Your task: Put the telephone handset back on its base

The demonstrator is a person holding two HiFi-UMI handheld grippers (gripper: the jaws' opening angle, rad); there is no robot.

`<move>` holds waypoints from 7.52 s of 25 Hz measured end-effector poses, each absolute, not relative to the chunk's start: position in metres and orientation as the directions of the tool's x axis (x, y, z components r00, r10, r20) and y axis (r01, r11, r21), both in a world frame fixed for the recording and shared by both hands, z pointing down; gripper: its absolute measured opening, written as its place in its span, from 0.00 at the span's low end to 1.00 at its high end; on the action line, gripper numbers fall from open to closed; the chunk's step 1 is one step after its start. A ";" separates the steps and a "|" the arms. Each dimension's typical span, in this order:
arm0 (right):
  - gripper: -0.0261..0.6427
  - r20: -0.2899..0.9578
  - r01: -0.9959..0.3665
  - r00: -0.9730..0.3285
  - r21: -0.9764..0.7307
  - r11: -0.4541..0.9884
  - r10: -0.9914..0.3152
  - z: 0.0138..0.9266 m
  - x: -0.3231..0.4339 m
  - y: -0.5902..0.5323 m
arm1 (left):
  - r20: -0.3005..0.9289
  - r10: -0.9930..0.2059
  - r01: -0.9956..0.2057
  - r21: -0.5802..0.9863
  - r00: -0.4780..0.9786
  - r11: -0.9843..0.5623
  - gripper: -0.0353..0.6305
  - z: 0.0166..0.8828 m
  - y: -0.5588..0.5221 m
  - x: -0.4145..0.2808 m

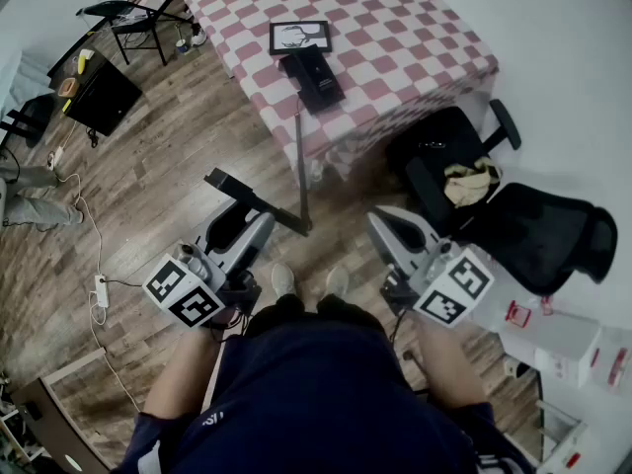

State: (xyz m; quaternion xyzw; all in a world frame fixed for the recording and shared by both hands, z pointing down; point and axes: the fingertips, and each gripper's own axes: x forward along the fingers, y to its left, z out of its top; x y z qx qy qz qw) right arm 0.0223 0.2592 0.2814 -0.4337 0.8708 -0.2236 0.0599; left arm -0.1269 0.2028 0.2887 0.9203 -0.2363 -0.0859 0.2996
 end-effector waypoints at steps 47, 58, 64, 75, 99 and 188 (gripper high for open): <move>0.06 0.119 -0.667 -0.679 -0.513 0.541 -0.724 0.319 0.114 0.224 | 0.029 -0.632 -0.535 0.565 0.774 -0.629 0.38 0.308 0.170 -0.067; 0.06 0.179 -0.680 -0.670 -0.538 0.498 -0.720 0.342 0.083 0.126 | 0.063 -0.590 -0.496 0.617 0.805 -0.611 0.38 0.337 0.071 -0.079; 0.06 0.207 -0.699 -0.649 -0.541 0.467 -0.732 0.347 0.069 0.079 | 0.067 -0.550 -0.459 0.639 0.832 -0.617 0.38 0.347 0.029 -0.086; 0.06 0.250 -0.738 -0.607 -0.528 0.419 -0.755 0.346 0.050 0.015 | 0.063 -0.485 -0.393 0.682 0.872 -0.617 0.38 0.358 -0.034 -0.097; 0.06 0.332 -0.754 -0.603 -0.533 0.383 -0.725 0.373 0.058 -0.061 | 0.150 -0.427 -0.386 0.743 0.892 -0.547 0.38 0.411 -0.096 -0.080; 0.06 0.374 -0.599 -0.782 -0.672 0.436 -0.498 0.450 0.157 -0.112 | 0.649 -0.488 -0.776 0.622 0.583 -0.100 0.39 0.569 -0.139 0.010</move>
